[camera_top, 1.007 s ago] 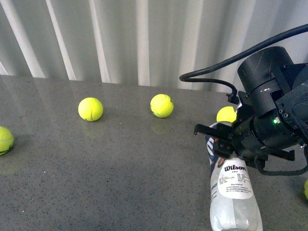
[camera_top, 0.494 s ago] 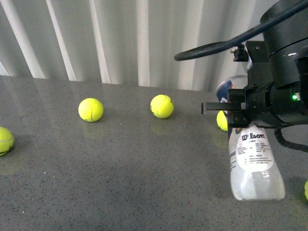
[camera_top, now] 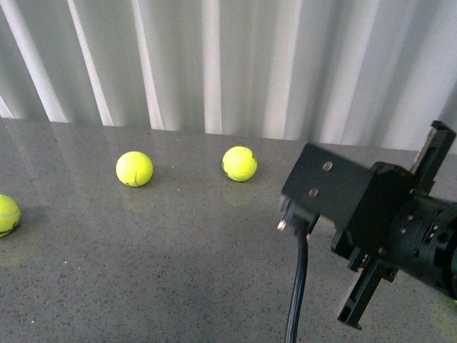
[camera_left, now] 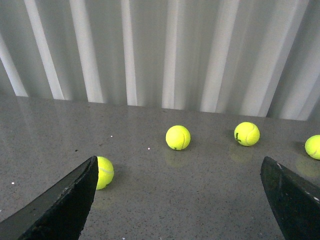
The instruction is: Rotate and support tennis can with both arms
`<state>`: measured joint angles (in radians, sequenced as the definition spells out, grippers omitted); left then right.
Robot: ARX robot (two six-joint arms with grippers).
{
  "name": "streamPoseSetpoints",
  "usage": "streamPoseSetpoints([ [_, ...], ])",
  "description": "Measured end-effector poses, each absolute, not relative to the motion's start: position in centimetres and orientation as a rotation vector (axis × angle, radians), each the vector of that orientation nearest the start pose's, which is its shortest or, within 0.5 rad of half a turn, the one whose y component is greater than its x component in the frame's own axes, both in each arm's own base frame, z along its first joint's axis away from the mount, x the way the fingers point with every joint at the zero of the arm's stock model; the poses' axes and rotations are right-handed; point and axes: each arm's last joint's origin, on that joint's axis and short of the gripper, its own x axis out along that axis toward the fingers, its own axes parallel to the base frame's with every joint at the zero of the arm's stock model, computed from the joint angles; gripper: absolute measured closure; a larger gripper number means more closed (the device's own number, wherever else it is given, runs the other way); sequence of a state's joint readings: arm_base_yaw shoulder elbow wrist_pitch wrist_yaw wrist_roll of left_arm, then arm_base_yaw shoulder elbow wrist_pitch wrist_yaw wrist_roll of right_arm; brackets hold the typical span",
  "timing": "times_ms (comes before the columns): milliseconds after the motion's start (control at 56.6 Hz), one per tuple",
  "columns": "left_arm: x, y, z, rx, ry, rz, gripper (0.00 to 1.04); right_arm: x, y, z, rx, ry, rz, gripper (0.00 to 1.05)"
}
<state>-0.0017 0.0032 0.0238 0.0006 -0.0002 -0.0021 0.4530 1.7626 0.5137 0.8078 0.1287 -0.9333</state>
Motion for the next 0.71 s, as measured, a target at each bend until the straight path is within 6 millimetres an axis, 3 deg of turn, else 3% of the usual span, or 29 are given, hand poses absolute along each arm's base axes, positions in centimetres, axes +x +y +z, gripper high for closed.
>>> streamPoseSetpoints([
  [265, 9.6, 0.0, 17.1, -0.002, -0.021, -0.001, 0.07, 26.4, 15.7, 8.4, -1.198, 0.145, 0.686, 0.93],
  [706, 9.6, 0.0, 17.1, -0.002, -0.021, -0.002, 0.07, 30.0, 21.9, 5.9, -1.184, 0.099, 0.827, 0.93],
])
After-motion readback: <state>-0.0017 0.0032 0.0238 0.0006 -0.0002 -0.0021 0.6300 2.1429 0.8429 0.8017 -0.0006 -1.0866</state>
